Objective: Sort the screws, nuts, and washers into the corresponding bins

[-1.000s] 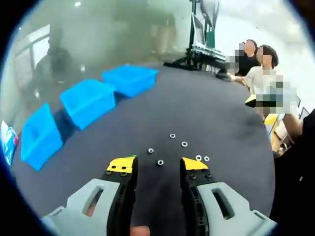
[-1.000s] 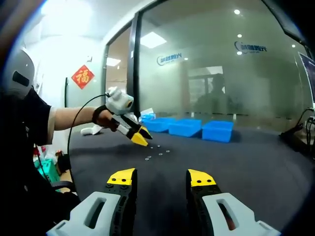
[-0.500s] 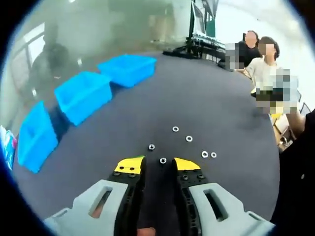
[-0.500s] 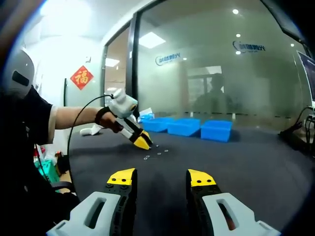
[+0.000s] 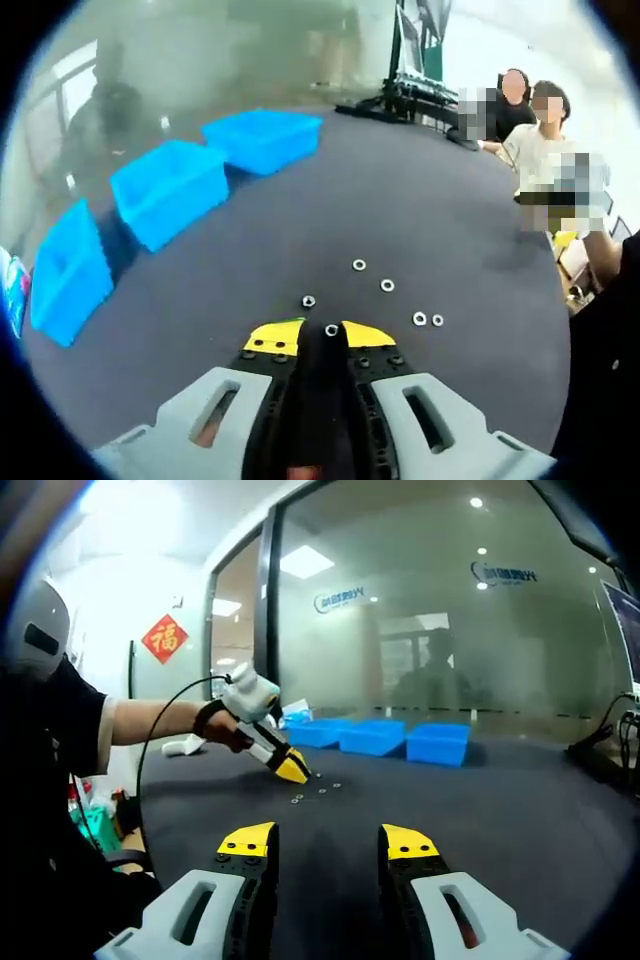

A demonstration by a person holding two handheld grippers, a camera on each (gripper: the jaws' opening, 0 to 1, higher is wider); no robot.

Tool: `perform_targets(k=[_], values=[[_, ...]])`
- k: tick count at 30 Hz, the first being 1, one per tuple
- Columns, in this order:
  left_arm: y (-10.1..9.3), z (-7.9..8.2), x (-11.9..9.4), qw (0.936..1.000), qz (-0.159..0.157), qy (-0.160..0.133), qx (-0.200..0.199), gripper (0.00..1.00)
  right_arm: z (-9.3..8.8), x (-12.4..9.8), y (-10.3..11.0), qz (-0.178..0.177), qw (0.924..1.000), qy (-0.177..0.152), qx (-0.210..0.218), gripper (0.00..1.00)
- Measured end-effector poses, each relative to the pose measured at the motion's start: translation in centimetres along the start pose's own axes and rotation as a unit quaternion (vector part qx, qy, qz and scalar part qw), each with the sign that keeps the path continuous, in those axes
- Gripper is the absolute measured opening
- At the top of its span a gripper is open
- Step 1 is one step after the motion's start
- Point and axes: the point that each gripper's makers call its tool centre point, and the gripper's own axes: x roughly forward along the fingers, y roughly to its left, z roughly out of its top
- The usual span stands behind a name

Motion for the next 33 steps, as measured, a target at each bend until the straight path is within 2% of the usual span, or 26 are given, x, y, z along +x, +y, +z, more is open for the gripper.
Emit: perform_targets(k=[4, 12, 19, 23, 26, 28, 30, 33], values=[[-0.4, -0.1, 0.0, 1.0000, -0.002, 0.000, 0.001, 0.06, 0.1, 0.0, 0.0, 0.000, 1.0000, -0.001, 0.001, 0.36], [-0.5, 0.0, -0.1, 0.9997, -0.003, -0.015, -0.020, 0.06, 0.1, 0.2, 0.3, 0.004, 1.0000, 0.000, -0.001, 0.36], [-0.7, 0.8, -1.4, 0.9972, -0.003, -0.065, -0.037, 0.06, 0.3, 0.2, 0.3, 0.004, 1.0000, -0.001, -0.002, 0.36], [-0.6, 1.2, -2.8, 0.9940, 0.010, -0.099, -0.045, 0.06, 0.3, 0.3, 0.2, 0.002, 1.0000, -0.002, -0.003, 0.36], [0.3, 1.8, -4.1, 0.9891, 0.045, -0.135, -0.035, 0.06, 0.4, 0.4, 0.3, 0.002, 1.0000, -0.005, -0.002, 0.36], [0.3, 2.3, -5.1, 0.9839, 0.053, -0.162, -0.053, 0.06, 0.5, 0.4, 0.4, 0.002, 1.0000, -0.006, -0.003, 0.36], [0.2, 2.1, -5.7, 0.9831, 0.056, -0.167, -0.049, 0.06, 0.5, 0.5, 0.4, 0.001, 1.0000, -0.006, -0.003, 0.36], [0.1, 2.3, -6.8, 0.9779, 0.070, -0.190, -0.052, 0.06, 0.7, 0.5, 0.6, 0.002, 1.0000, -0.007, -0.006, 0.36]])
